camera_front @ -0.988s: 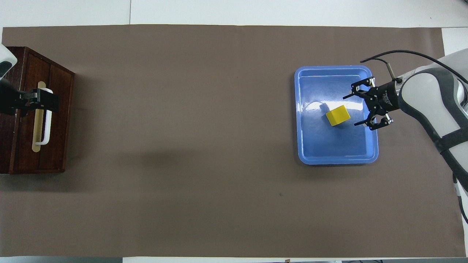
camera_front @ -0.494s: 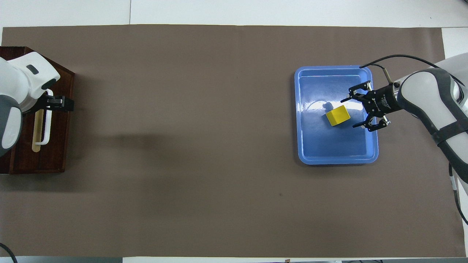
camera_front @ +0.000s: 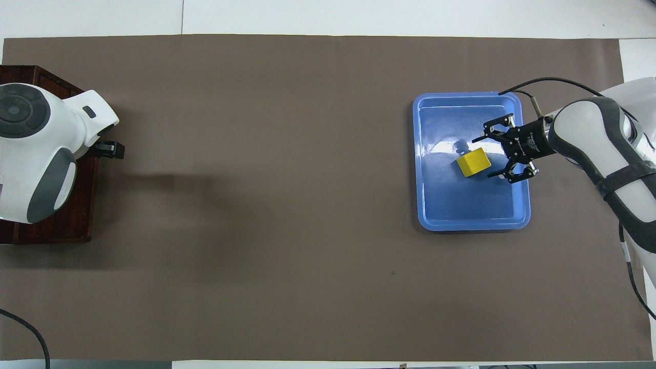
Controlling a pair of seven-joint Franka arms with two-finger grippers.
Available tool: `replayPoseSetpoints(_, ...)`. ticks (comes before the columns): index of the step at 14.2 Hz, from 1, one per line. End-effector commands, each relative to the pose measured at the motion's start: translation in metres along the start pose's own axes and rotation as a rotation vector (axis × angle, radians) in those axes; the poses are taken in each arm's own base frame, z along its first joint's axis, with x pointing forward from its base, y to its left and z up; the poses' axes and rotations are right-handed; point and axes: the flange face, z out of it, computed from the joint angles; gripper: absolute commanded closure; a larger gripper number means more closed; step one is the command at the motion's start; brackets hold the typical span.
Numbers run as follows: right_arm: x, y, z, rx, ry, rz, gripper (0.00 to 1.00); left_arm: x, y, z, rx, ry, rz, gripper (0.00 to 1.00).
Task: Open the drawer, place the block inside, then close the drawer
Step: 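Grasp the yellow block with the right gripper while the left gripper pulls the drawer, then lift the yellow block with the right gripper toward the left gripper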
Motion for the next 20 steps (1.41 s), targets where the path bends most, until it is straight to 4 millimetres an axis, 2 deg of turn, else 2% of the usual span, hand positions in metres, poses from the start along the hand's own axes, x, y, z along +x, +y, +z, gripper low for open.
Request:
replayPoseSetpoints(1,0.001,-0.001,0.005,0.022,-0.002,-0.005,0.07,0.002,0.011,0.019,0.053,0.012,0.02,0.0)
replayPoseSetpoints(7,0.006,0.002,0.017,0.031,-0.005,0.024,0.08,0.004,0.008,0.026,0.085,0.022,0.033,0.0)
replayPoseSetpoints(9,0.006,0.003,0.017,0.029,-0.006,0.026,0.12,0.005,0.015,0.032,0.081,0.019,0.03,0.0)
replayPoseSetpoints(10,0.006,0.003,0.017,0.028,-0.007,0.026,0.18,0.006,0.019,0.034,0.077,0.023,0.019,0.0)
replayPoseSetpoints(11,0.005,0.003,0.017,0.027,-0.008,0.026,0.28,0.007,0.024,0.039,0.073,0.021,-0.002,0.0)
replayPoseSetpoints(13,0.005,0.002,0.017,0.027,-0.008,0.025,0.47,0.013,0.041,0.038,0.063,0.042,-0.045,0.0)
replayPoseSetpoints(15,0.005,0.003,0.017,0.025,-0.011,0.025,0.77,0.017,0.054,0.031,0.053,0.057,-0.06,0.0)
replayPoseSetpoints(16,0.005,0.002,0.016,0.025,-0.009,0.02,1.0,0.019,0.063,0.026,0.052,0.058,-0.05,0.0)
replayPoseSetpoints(18,0.004,-0.001,0.012,0.025,0.0,0.002,1.0,0.022,0.077,0.014,0.038,0.049,-0.05,0.0)
replayPoseSetpoints(20,0.0,-0.013,-0.001,0.045,-0.002,0.004,1.0,0.028,0.089,-0.005,0.005,0.032,-0.069,0.0)
